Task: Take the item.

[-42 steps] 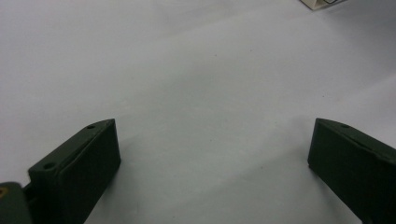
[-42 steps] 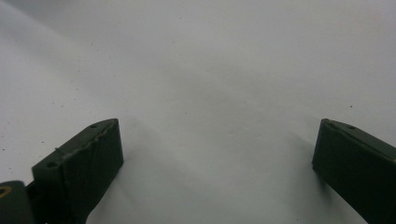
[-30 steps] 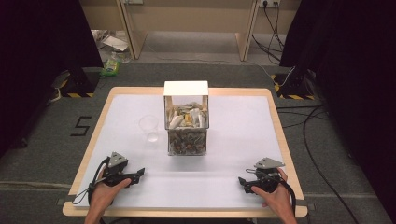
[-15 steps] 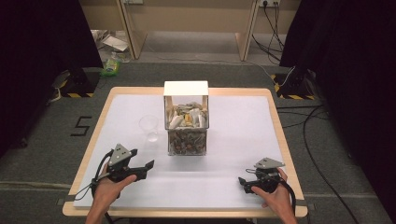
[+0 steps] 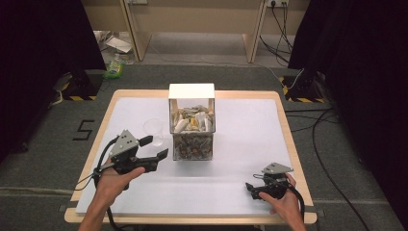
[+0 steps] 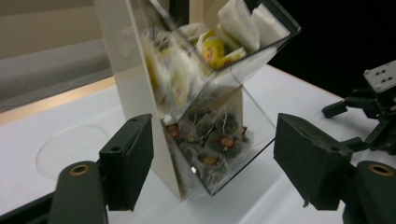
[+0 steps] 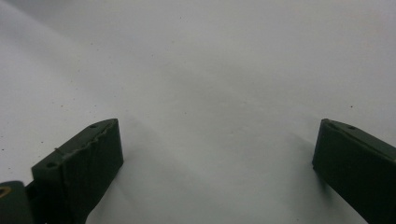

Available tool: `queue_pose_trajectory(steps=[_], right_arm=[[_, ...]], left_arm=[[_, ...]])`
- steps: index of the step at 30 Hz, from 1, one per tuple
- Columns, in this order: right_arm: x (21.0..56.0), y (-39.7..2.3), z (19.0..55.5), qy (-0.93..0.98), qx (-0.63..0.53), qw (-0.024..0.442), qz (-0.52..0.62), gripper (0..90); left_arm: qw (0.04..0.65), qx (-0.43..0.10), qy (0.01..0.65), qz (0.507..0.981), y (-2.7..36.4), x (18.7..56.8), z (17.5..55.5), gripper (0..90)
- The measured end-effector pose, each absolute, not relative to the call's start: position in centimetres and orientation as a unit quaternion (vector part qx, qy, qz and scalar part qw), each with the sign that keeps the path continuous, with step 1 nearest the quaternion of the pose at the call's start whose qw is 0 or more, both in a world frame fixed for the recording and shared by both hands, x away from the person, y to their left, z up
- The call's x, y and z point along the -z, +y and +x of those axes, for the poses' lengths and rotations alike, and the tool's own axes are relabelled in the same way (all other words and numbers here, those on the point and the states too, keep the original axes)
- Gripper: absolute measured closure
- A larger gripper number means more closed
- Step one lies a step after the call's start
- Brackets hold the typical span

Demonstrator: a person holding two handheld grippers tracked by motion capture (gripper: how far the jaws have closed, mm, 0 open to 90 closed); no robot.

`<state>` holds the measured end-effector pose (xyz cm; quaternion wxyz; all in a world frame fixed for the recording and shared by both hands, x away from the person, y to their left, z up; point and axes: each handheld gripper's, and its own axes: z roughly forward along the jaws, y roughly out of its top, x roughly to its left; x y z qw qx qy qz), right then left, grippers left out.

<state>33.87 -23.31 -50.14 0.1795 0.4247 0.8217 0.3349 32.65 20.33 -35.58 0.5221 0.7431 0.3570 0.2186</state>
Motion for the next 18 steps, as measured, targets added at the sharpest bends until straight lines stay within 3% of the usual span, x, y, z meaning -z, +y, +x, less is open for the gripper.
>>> queue_pose_trajectory(steps=[18], right_arm=[[50.1,-23.3,33.8,0.821,-0.335,0.177,0.428,2.2]], left_arm=[[0.528,-0.235,0.331,0.746,17.5,32.6,33.8,37.8]])
